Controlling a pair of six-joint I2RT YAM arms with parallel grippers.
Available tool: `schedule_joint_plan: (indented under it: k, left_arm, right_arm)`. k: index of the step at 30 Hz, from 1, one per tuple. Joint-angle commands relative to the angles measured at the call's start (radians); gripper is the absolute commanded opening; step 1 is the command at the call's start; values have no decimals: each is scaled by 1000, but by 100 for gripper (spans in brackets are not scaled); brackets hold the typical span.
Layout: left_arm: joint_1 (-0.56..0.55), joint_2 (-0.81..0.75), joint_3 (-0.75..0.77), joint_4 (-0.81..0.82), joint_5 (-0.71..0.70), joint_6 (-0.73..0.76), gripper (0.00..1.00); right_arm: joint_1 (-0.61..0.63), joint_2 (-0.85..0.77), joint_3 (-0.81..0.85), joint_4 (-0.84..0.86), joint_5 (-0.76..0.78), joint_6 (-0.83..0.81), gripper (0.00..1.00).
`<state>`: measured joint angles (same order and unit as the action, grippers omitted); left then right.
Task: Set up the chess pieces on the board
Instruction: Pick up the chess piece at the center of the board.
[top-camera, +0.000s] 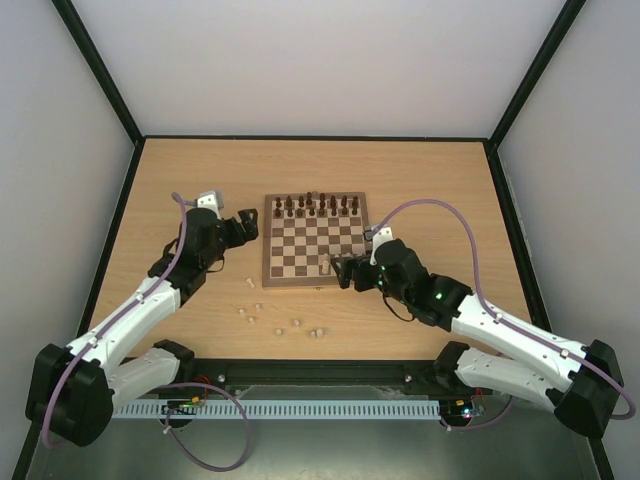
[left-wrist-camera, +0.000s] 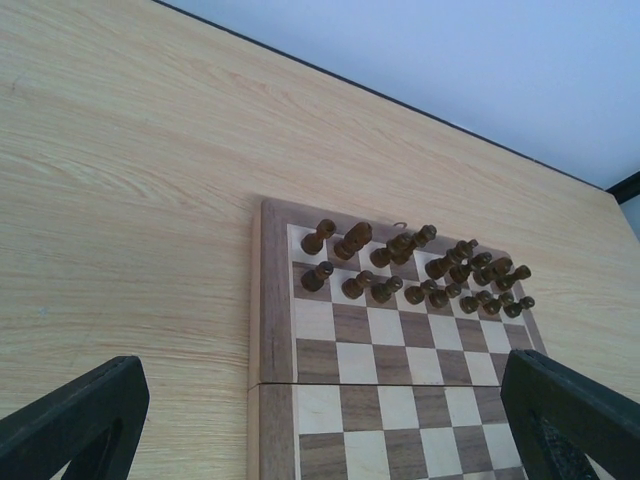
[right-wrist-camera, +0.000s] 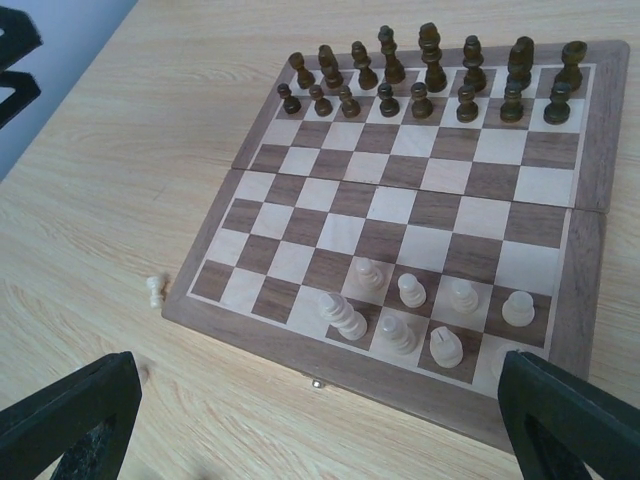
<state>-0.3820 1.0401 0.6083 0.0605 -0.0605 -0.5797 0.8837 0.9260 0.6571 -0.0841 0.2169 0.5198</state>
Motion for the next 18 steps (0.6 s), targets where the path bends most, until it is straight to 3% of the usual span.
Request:
schedule_joint_plan:
  k: [1,5,12,18]
  left_arm:
    - [-5,-50,-4,9,-48,21,100]
    - [-3,-71,-13,-2,-118,32,100]
    - [-3,-76,-19,17,-40,10,100]
    - [-3,-98,-19,21,4,-3,99]
  right_arm:
    - [-3,-4,-4,1,60,103,99]
    - [-4,28,10,-4,53,93,99]
    - [-5,37,45,-56,19,41,99]
    - [-3,53,87,-186,-116,85,99]
